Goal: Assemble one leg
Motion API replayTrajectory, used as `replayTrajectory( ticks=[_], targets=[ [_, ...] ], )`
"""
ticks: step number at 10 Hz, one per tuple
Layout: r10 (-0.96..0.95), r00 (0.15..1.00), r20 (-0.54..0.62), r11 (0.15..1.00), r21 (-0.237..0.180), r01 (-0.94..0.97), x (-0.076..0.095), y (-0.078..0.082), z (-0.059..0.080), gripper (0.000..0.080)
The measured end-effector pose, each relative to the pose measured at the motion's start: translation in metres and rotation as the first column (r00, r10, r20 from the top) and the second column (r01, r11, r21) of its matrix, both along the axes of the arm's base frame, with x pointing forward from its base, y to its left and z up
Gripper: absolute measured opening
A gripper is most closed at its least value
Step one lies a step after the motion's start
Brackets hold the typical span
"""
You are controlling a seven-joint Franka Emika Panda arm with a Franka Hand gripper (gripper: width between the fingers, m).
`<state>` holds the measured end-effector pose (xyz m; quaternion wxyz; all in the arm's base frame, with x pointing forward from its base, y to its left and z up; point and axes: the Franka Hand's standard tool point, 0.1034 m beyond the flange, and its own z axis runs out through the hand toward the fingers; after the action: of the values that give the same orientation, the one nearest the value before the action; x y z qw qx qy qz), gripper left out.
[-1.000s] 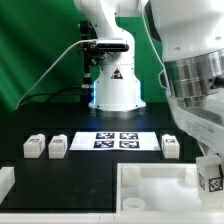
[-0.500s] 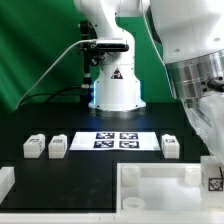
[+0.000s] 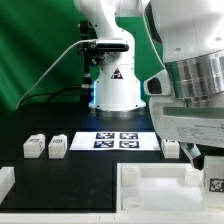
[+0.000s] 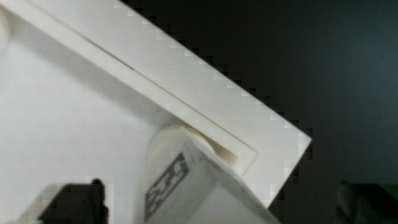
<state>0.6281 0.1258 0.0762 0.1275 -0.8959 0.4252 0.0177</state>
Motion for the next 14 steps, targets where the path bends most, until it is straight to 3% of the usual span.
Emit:
replayTrajectory(
  ticks=[1, 3, 4, 5, 6, 7, 8, 9, 11, 12, 14],
  targets=[
    [0.145, 0.989, 0.024, 0.989, -0.022, -0.144, -0.001, -0.002, 0.0, 0.0649],
    [0.461, 0.887, 0.025, 0.882, -0.128, -0.454, 0.005, -0.008, 0.002, 0.0649],
    [0.51, 0.86, 0.034, 0.854, -0.138, -0.501, 0.006, -0.008, 0.001, 0.0649],
    [0.493, 0.87, 0.032, 0.864, -0.135, -0.485, 0.006, -0.008, 0.001, 0.0508],
    [0.493, 0.87, 0.032, 0.864, -0.135, -0.485, 0.006, -0.008, 0.001, 0.0508],
    [0.451, 0.892, 0.029, 0.887, -0.127, -0.445, 0.006, -0.007, 0.001, 0.037],
    [0.334, 0.943, 0.013, 0.937, -0.115, -0.33, 0.006, -0.008, 0.001, 0.0306],
    [0.264, 0.965, 0.002, 0.959, -0.107, -0.262, 0.006, -0.009, 0.0, 0.0306],
    [-0.059, 0.998, -0.037, 0.997, -0.058, 0.056, 0.007, -0.015, -0.001, 0.0305],
    [-0.208, 0.977, -0.05, 0.977, -0.049, 0.205, 0.006, -0.015, -0.002, 0.0305],
    [-0.591, 0.8, -0.105, 0.805, -0.008, 0.593, 0.001, -0.011, -0.003, 0.0304]
  ],
)
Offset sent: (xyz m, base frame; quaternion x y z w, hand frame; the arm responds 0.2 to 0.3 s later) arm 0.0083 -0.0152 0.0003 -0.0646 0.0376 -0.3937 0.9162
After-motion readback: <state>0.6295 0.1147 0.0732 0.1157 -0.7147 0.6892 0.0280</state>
